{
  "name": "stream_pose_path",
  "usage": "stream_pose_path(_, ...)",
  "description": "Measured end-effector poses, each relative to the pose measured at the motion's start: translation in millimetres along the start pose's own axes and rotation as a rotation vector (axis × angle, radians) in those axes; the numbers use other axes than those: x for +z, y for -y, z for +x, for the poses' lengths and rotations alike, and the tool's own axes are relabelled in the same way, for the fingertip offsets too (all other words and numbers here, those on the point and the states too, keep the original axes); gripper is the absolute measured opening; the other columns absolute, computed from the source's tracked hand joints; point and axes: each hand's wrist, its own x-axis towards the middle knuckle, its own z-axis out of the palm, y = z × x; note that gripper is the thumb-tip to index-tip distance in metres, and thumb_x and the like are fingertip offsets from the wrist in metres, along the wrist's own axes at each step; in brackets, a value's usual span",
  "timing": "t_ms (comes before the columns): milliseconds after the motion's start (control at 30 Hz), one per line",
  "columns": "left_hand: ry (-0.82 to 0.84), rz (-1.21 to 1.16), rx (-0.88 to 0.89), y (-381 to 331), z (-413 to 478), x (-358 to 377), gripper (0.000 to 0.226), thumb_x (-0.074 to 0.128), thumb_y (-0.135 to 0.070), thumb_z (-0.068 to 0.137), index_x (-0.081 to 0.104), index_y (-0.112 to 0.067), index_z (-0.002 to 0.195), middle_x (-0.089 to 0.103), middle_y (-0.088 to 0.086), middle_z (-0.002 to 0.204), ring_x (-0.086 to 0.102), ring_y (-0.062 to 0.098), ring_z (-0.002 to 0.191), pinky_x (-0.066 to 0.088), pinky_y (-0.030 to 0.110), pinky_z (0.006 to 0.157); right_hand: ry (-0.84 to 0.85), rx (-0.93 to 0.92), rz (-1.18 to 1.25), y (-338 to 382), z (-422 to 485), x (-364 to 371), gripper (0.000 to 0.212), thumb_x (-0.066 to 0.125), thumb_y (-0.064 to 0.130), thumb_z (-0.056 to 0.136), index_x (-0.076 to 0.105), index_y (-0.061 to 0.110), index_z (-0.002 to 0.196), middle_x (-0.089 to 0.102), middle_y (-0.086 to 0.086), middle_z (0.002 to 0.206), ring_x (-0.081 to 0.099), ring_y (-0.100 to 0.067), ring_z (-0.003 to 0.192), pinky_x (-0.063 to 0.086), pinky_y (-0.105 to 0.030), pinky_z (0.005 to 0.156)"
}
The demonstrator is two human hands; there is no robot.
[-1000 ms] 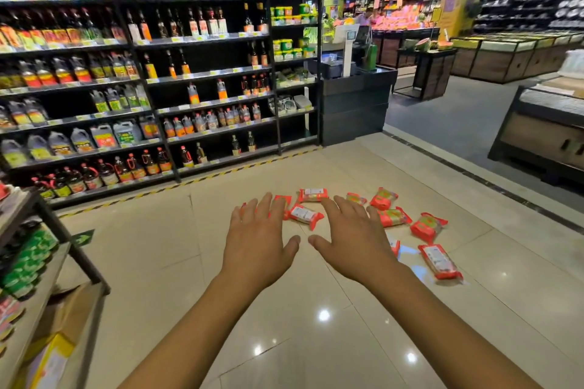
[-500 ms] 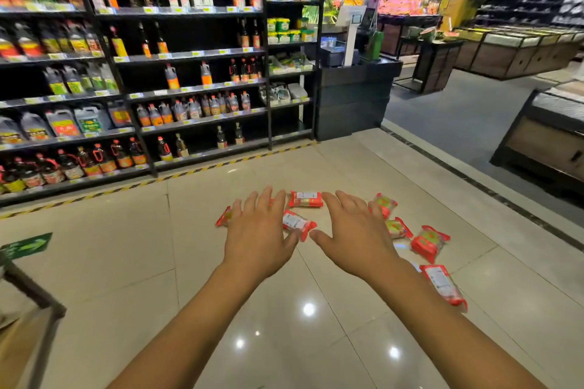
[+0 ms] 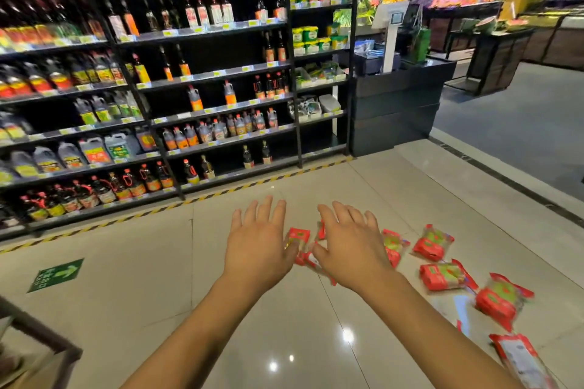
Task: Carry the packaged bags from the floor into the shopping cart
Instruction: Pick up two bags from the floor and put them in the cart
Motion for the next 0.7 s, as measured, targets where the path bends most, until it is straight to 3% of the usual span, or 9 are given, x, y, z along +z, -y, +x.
stream_pose_path(333, 0.075, 0.051, -0.173, 24.4, 135.4, 23.3, 0.08, 0.038, -0.062, 0.101, 0.007, -0.022, 0.163, 0.007, 0.004, 0.172, 0.009, 0.029, 0.157, 0.008, 0.049, 0.127, 0.052, -0.189, 0.002, -16.8, 160.1, 17.8, 0.069, 0.044, 0.052, 0.1, 0.021, 0.024, 0.158, 0.023, -0.008, 0.165, 0.021, -0.029, 0.152, 0.017, -0.054, 0.122)
stream_pose_path(500, 0.068, 0.094, -0.195, 56.0, 188.6, 50.6, 0.08, 0.04, -0.062, 0.099, 0.014, -0.02, 0.162, 0.019, 0.005, 0.169, 0.022, 0.028, 0.153, 0.019, 0.05, 0.124, 0.093, -0.222, -0.007, -12.2, 234.3, 38.9, 0.069, 0.043, 0.053, 0.101, 0.019, 0.024, 0.159, 0.02, -0.009, 0.167, 0.018, -0.029, 0.153, 0.014, -0.053, 0.123)
stream_pose_path(700, 0.081, -0.001, -0.207, 107.7, 283.0, 92.7, 0.077, 0.038, -0.059, 0.101, 0.013, -0.021, 0.162, 0.014, 0.007, 0.17, 0.017, 0.029, 0.155, 0.014, 0.052, 0.126, 0.155, -0.215, -0.075, -4.7, 340.6, 76.1, 0.071, 0.042, 0.055, 0.101, 0.016, 0.023, 0.159, 0.018, -0.01, 0.167, 0.017, -0.029, 0.153, 0.013, -0.053, 0.123)
